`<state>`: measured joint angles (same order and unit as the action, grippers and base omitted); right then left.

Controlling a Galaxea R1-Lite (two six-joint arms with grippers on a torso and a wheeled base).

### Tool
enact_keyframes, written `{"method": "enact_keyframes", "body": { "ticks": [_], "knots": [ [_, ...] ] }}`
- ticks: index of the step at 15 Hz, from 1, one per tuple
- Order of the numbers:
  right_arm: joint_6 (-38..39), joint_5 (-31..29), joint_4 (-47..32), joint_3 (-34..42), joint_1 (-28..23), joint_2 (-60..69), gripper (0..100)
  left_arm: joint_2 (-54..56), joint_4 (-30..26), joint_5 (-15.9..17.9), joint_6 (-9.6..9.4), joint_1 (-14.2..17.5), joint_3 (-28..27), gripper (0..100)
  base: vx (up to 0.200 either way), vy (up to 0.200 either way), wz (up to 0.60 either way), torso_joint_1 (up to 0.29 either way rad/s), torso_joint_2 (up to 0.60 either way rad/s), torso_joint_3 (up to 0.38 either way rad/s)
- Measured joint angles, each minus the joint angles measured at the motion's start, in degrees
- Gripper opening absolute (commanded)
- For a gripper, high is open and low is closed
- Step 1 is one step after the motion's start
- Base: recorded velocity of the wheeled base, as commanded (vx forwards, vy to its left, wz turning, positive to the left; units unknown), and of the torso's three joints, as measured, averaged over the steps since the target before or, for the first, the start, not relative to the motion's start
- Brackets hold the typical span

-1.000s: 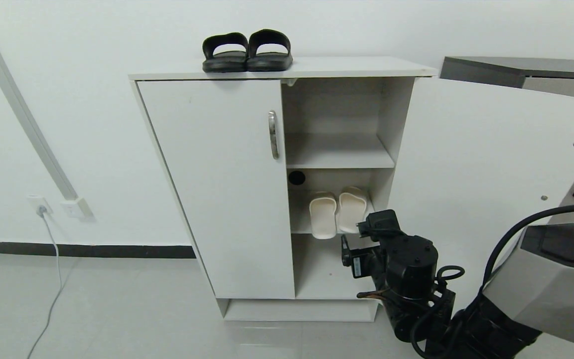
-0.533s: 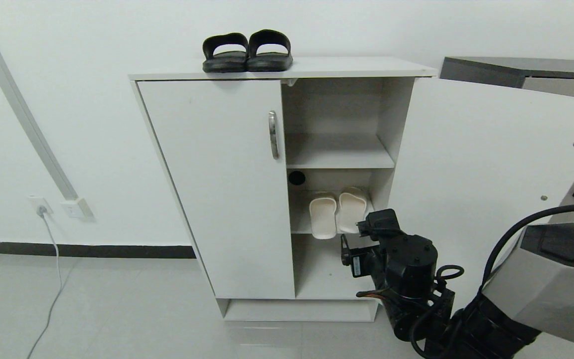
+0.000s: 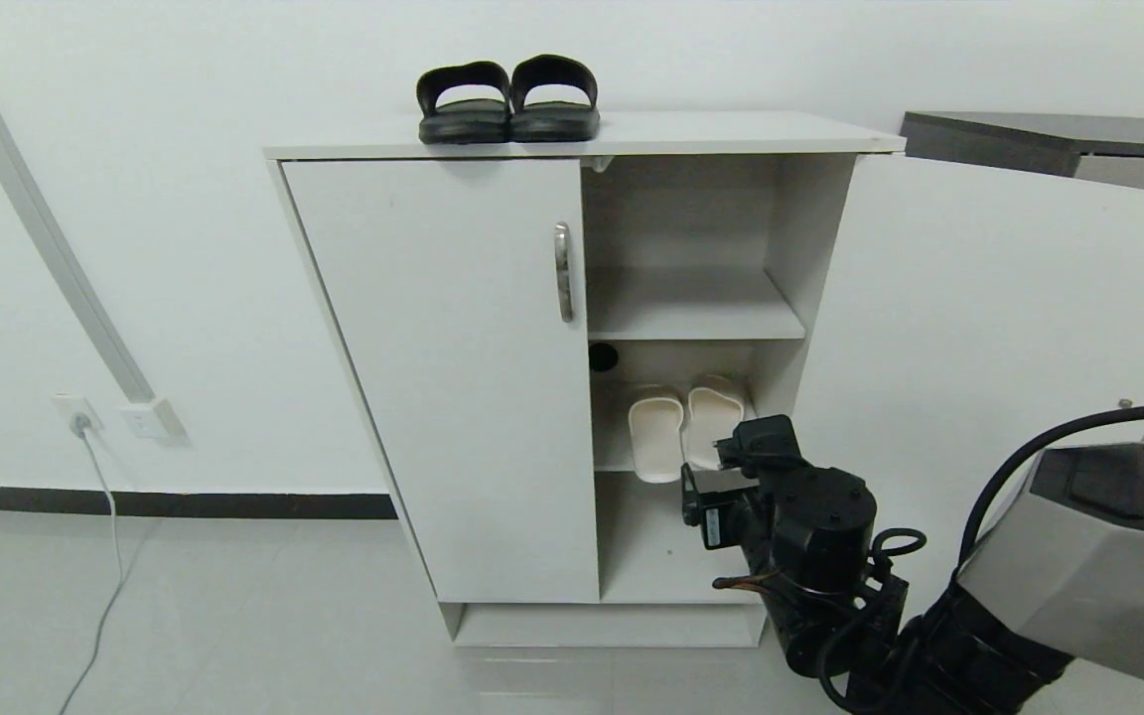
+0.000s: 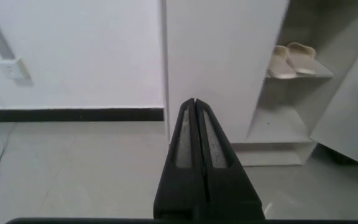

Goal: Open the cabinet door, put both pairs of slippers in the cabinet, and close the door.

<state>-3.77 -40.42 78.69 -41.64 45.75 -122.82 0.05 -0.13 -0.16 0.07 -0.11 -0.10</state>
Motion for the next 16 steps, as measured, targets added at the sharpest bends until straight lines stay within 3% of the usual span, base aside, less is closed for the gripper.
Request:
{"method": "enact_keyframes", "body": {
  "ticks": [10, 16],
  "knots": [
    [-1.12, 1.15, 1.21, 1.22, -0.50, 0.02, 100, -0.02, 0.02, 0.00, 0.00, 0.11, 0.00, 0, 0.000, 0.200, 0.00, 0.002, 0.00, 0.002],
    [-1.12, 1.21, 1.21, 1.60, -0.69, 0.05, 100, 0.00, 0.09, -0.09, -0.15, 0.11, 0.02, 0, 0.000, 0.000, 0.00, 0.000, 0.00, 0.000]
  ]
}}
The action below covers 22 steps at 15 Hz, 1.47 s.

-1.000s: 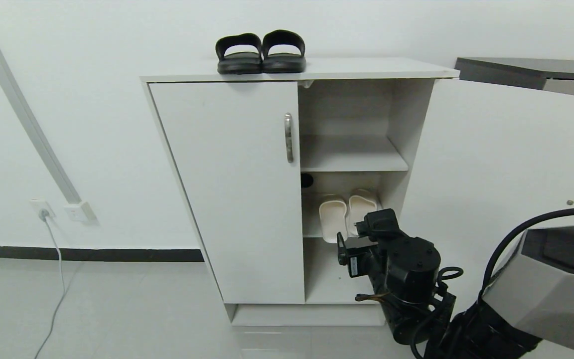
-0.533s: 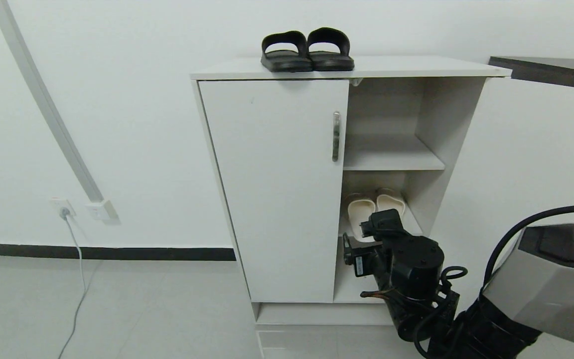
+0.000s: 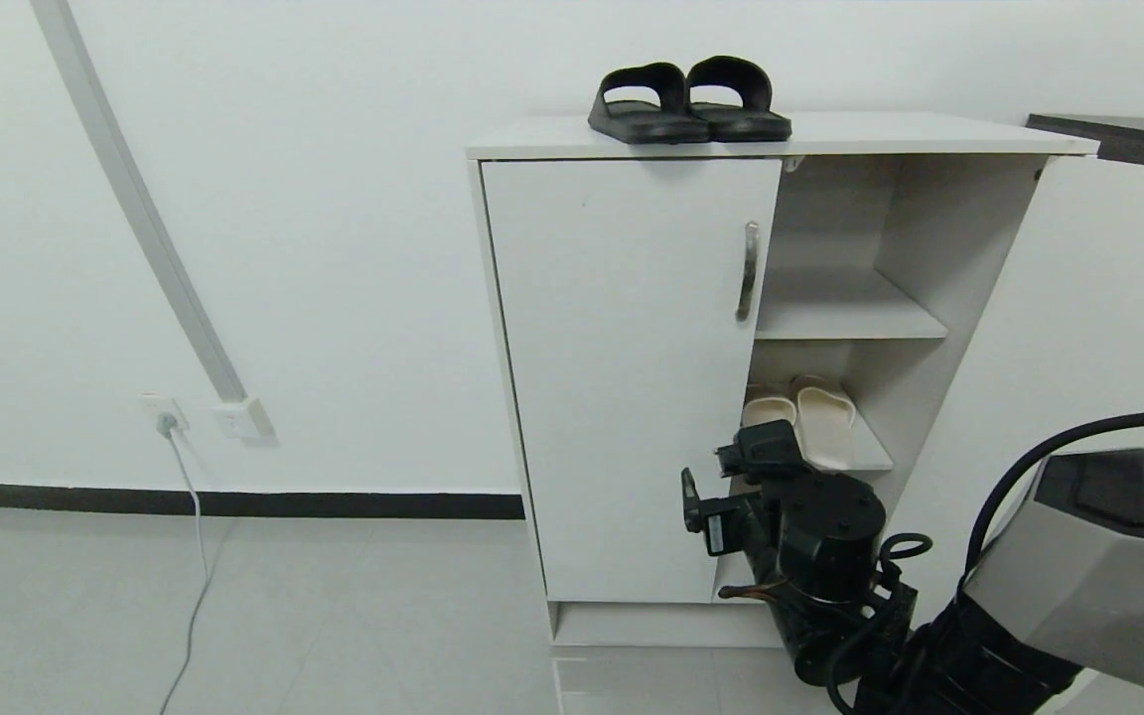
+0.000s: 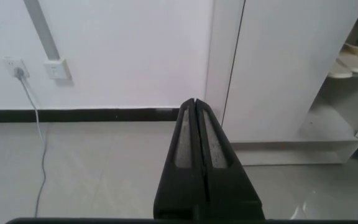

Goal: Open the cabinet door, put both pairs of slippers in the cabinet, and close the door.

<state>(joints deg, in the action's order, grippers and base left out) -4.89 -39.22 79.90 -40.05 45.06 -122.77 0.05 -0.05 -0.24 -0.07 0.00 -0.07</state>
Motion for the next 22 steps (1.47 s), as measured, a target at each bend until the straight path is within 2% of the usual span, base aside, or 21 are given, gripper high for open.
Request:
{"method": "enact_keyframes", "body": {
  "ticks": [4, 9, 22],
  "knots": [
    [-0.01, -0.05, 0.00, 0.00, 0.11, 0.01, 100, 0.00, -0.20, 0.00, 0.00, 0.00, 0.05, 0, 0.000, 0.000, 0.00, 0.006, -0.12, -0.198],
    [-0.01, -0.09, 0.79, 0.99, 0.09, 0.01, 100, 0.00, -0.02, 0.00, 0.00, -0.05, -0.02, 0, 0.000, 0.000, 0.00, 0.056, -0.47, -0.368],
    [-0.09, -0.16, 1.45, 1.55, 0.09, 0.04, 100, 0.00, -0.02, 0.00, 0.00, 0.00, 0.00, 0, 0.000, 0.000, 0.00, 0.153, -0.47, -0.328]
  ]
}}
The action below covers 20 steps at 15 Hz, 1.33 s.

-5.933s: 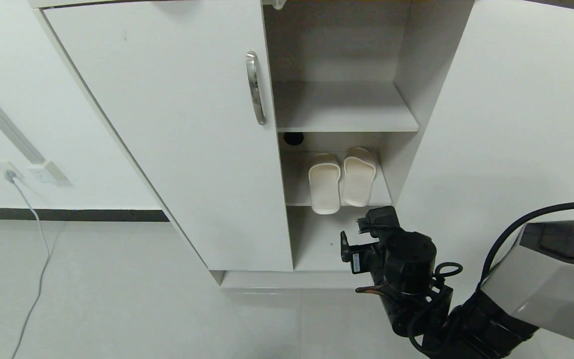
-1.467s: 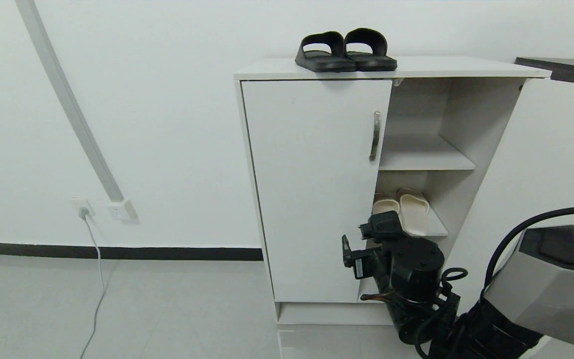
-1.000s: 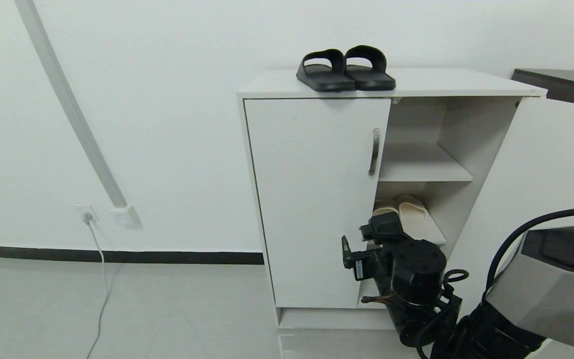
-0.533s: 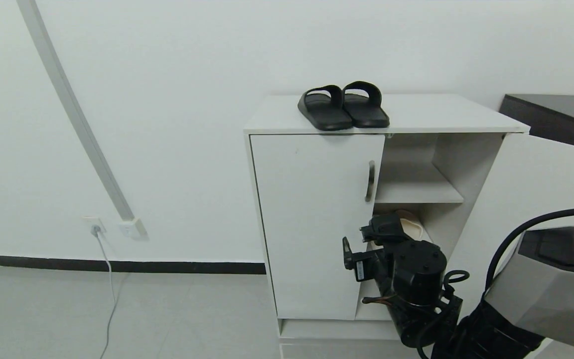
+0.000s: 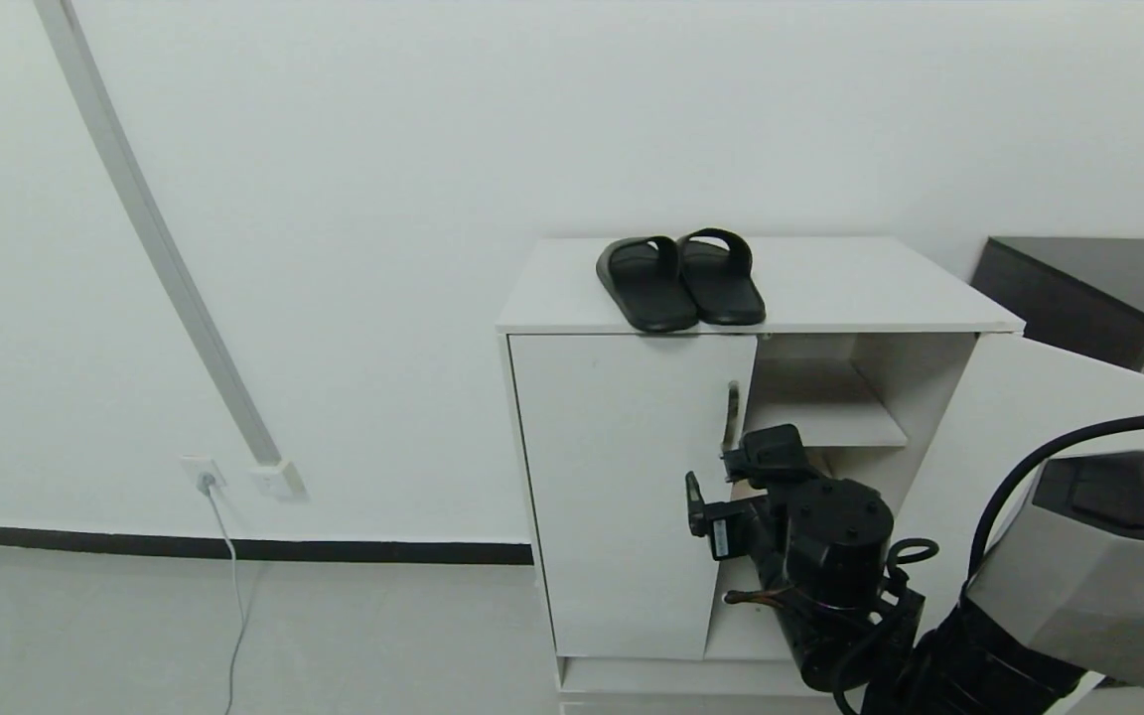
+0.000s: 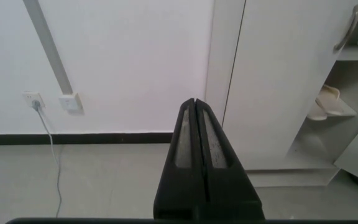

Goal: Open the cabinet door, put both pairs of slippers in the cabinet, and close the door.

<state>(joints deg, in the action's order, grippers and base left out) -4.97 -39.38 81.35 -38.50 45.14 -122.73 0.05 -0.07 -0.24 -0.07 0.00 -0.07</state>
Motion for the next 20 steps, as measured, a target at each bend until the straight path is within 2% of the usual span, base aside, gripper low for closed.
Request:
{"method": "enact_keyframes", "body": {
  "ticks": [14, 18, 20],
  "knots": [
    [-0.02, 0.13, 0.57, 1.24, 0.00, -0.02, 100, 0.00, 0.00, 0.04, -0.11, 0.00, 0.00, 0, 0.000, 0.000, 0.00, 0.231, -0.55, -0.318],
    [-0.44, 0.43, 0.84, 1.68, 0.00, -0.11, 100, 0.00, 0.00, 0.02, -0.04, 0.00, 0.00, 0, 0.000, 0.000, 0.00, 0.129, -0.28, -0.157],
    [-1.51, 2.40, 2.22, 1.99, 0.00, -0.30, 100, 0.00, -0.02, 0.00, 0.05, 0.00, 0.00, 0, 0.000, 0.000, 0.00, 0.000, 0.00, 0.000]
  ]
}}
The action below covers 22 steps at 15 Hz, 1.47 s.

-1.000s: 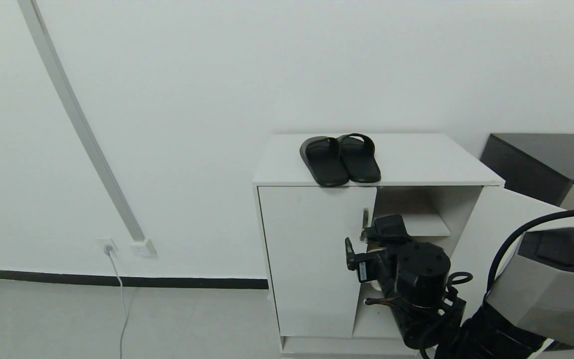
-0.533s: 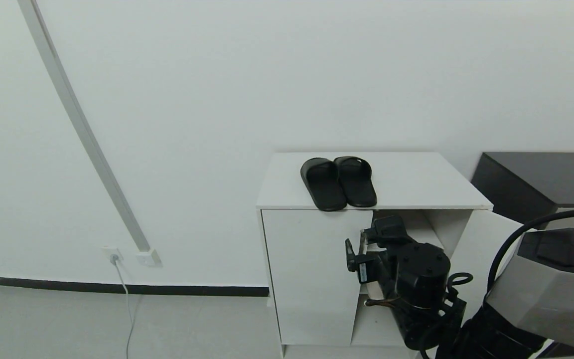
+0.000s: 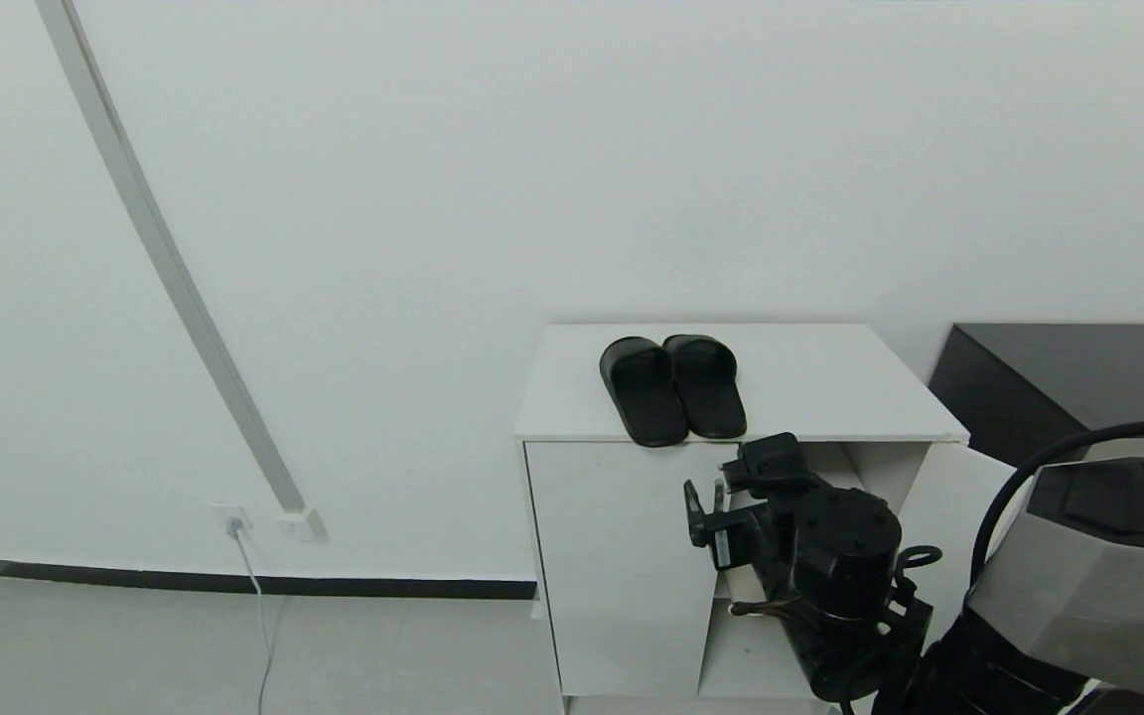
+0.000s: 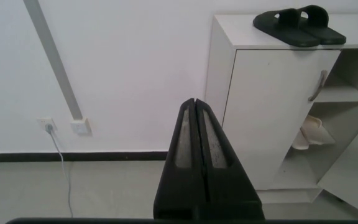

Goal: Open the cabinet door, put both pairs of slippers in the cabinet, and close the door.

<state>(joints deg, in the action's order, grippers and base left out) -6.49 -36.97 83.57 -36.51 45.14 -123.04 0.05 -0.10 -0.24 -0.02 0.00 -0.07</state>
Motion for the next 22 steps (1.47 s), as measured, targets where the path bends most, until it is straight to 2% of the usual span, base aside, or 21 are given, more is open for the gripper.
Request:
{"method": "enact_keyframes", "body": {
  "ticks": [3, 4, 6, 8, 11, 15, 22],
  "knots": [
    [-0.21, 0.30, -0.88, -1.57, -0.41, -0.88, 100, 0.00, 0.00, 0.04, -0.02, 0.00, 0.00, 0, 0.000, 0.000, 0.00, 0.000, 0.00, 0.000],
    [0.77, 0.33, -3.67, -4.06, -0.77, -0.94, 100, 0.00, 0.00, 0.09, -0.05, 0.00, -0.02, 0, 0.000, 0.000, 0.00, 0.000, 0.00, 0.000],
    [4.39, 0.39, -14.68, -9.26, -1.54, -0.33, 100, 0.00, 0.00, 0.09, 0.00, 0.00, -0.02, 0, 0.100, 0.000, 0.00, 0.006, 0.00, -0.001],
    [9.83, 0.49, -29.23, -15.23, -1.82, 1.46, 100, 0.00, 0.00, 0.09, -0.02, 0.00, -0.02, 0, 0.200, 0.000, 0.00, -0.002, 0.00, 0.007],
    [14.03, 1.29, -39.78, -23.41, -2.12, 3.69, 100, 0.00, -0.01, 0.06, 0.02, 0.00, -0.02, 0, 0.200, 0.000, 0.00, 0.004, 0.00, 0.002],
    [14.56, 1.83, -40.79, -26.11, -1.99, 3.22, 100, 0.00, 0.00, 0.02, 0.02, 0.00, -0.02, 0, 0.200, 0.000, 0.00, 0.008, 0.00, 0.005],
    [15.98, 3.21, -39.17, -26.39, -2.06, -0.83, 100, 0.00, 0.02, 0.00, -0.05, 0.00, 0.00, 0, 0.000, 0.000, 0.00, 0.000, 0.00, 0.000]
  ]
}}
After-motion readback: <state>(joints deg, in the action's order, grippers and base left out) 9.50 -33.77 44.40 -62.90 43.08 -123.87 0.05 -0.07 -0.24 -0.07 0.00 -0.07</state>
